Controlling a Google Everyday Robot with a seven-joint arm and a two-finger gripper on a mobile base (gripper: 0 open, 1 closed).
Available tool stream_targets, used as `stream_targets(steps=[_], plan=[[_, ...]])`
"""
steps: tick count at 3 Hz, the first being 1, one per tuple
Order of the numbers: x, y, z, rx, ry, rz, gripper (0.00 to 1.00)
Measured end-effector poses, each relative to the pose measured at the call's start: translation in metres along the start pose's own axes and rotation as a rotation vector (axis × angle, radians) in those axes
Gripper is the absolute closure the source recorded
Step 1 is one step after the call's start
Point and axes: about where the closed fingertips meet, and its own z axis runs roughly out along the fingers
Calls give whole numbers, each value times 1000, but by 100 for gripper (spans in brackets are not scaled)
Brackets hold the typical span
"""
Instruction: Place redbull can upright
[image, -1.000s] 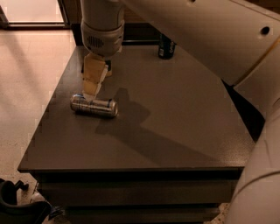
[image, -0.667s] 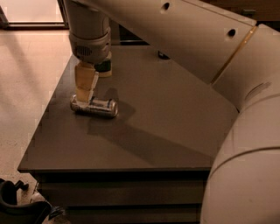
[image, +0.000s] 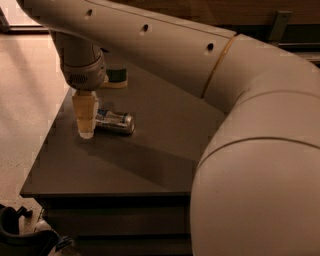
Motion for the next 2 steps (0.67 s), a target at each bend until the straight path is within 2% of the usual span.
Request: stream_targets(steps=[1, 2], plan=[[11, -2, 7, 2, 10, 42, 0], [24, -3, 2, 11, 3, 111, 0]])
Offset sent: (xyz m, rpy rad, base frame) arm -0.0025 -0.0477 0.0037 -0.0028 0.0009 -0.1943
